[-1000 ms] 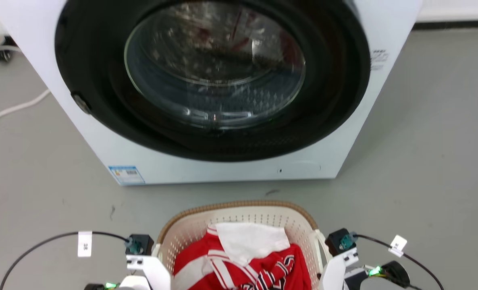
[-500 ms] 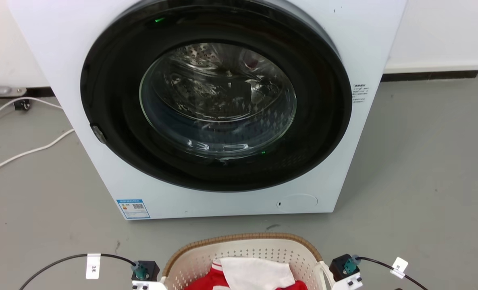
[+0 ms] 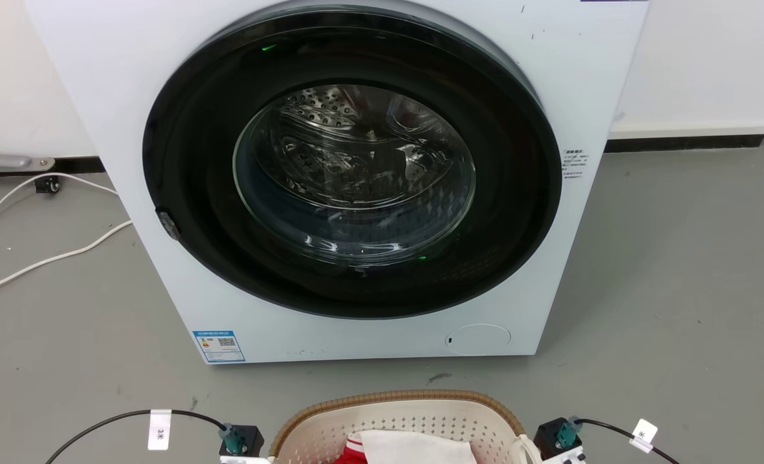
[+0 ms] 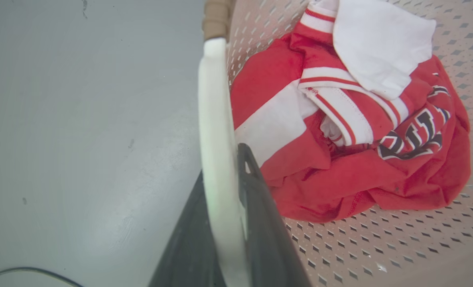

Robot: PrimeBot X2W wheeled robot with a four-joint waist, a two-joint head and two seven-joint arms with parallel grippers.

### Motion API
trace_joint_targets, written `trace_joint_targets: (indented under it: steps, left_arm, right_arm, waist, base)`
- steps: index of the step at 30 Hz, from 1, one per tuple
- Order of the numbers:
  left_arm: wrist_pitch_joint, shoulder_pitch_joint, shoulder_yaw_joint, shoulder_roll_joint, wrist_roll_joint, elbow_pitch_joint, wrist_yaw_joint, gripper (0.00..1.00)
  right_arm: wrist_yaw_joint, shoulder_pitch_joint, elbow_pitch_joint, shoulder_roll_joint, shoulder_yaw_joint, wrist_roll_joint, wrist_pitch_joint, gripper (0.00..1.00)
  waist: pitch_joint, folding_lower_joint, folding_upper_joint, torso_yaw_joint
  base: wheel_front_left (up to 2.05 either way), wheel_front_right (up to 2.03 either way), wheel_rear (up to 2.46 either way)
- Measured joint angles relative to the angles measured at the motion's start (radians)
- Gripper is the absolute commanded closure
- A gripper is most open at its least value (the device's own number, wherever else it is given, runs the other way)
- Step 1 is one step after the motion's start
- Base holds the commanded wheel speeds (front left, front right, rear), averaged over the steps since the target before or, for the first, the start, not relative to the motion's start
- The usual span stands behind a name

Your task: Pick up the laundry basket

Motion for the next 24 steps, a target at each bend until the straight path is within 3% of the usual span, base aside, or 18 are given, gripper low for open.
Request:
trace_joint_targets:
  steps: [24]
  left_arm:
    - [-0.02,-0.001,-0.081,0.004,-0.081,0.016,0.0,1.0]
  right_arm:
    - [0.002,0.0,0.004,-0.002,0.016,0.021,0.004,1.0]
  waist:
    - [-0.003,0.0001,0.0,0.011]
  base:
    - [0.0,0.0,0.0]
